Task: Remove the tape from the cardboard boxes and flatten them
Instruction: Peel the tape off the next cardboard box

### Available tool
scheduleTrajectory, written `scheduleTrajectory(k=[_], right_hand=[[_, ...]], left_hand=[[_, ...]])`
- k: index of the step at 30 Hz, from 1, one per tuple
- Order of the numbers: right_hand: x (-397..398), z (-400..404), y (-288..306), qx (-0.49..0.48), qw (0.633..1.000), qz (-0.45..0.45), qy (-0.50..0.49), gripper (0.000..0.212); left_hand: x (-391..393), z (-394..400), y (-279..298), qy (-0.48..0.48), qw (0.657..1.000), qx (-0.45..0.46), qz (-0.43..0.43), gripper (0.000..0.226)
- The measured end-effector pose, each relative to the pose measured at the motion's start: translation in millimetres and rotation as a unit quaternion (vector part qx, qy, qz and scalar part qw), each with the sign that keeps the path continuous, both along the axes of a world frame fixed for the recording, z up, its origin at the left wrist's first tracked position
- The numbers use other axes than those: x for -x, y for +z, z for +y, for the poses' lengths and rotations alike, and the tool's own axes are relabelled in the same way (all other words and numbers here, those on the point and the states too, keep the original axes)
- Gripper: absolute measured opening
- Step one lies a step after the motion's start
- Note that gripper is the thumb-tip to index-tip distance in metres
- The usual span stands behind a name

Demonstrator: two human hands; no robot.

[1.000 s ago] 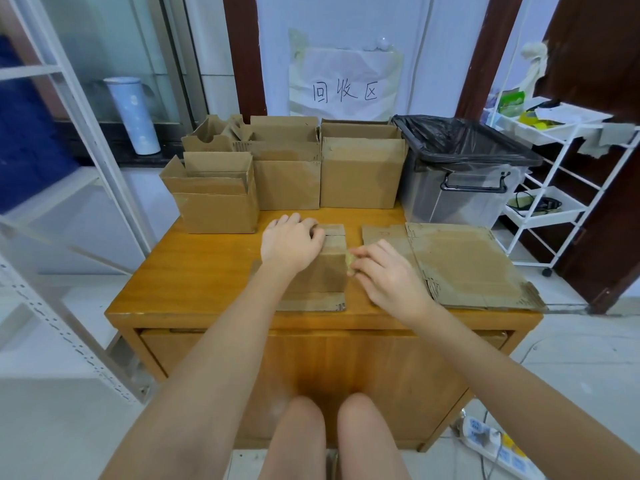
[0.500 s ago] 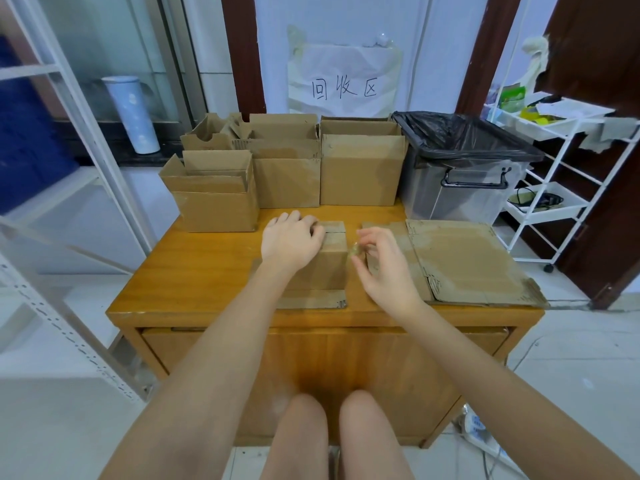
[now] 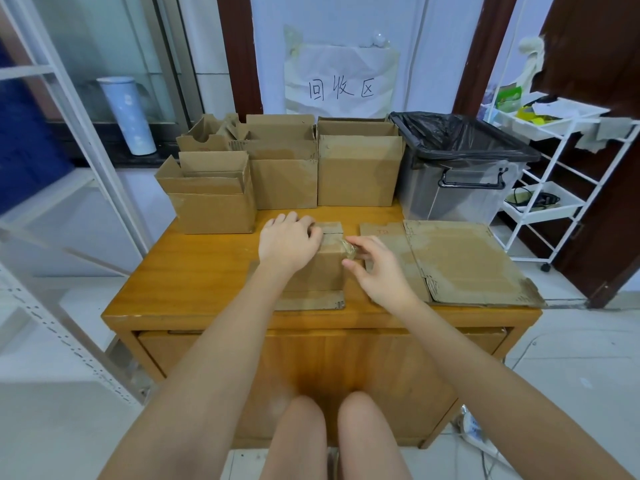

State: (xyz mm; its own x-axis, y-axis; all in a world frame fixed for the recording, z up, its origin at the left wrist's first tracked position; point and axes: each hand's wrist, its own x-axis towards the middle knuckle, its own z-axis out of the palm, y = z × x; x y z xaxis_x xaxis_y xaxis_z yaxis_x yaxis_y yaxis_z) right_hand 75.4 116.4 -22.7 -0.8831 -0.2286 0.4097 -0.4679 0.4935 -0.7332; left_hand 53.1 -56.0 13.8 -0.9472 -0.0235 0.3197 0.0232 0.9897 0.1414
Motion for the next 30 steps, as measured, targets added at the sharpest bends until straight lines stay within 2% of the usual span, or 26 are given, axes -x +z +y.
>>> scheduleTrajectory(k=[10, 16, 20, 26, 30], right_hand=[[-20.1, 11.5, -3.8, 0.023, 0.995, 0.029, -0.097, 0.033], [-19.9, 19.4, 4.3, 0.046, 0.998, -0.036, -0.038, 0.035], [-12.0, 22.6, 15.5, 0.115, 0.992, -0.039, -0.036, 0.013], [-6.2, 29.0, 33.4, 0.135, 0.99, -0.029, -0.007, 0.012], [-4.8, 34.8, 41.5, 0.11, 0.987, -0.106, 0.047, 0.035]], left_hand=[[2.6, -1.4, 1.9, 0.004, 1.0, -0.003, -0.01, 0.047], [3.0, 1.5, -1.2, 0.011, 1.0, -0.006, -0.014, 0.047], [6.1, 9.7, -3.0, 0.039, 0.999, -0.009, -0.011, 0.047], [11.5, 29.3, -6.0, 0.12, 0.993, -0.014, -0.002, 0.047], [18.1, 40.8, -6.0, 0.156, 0.988, -0.011, -0.003, 0.048]])
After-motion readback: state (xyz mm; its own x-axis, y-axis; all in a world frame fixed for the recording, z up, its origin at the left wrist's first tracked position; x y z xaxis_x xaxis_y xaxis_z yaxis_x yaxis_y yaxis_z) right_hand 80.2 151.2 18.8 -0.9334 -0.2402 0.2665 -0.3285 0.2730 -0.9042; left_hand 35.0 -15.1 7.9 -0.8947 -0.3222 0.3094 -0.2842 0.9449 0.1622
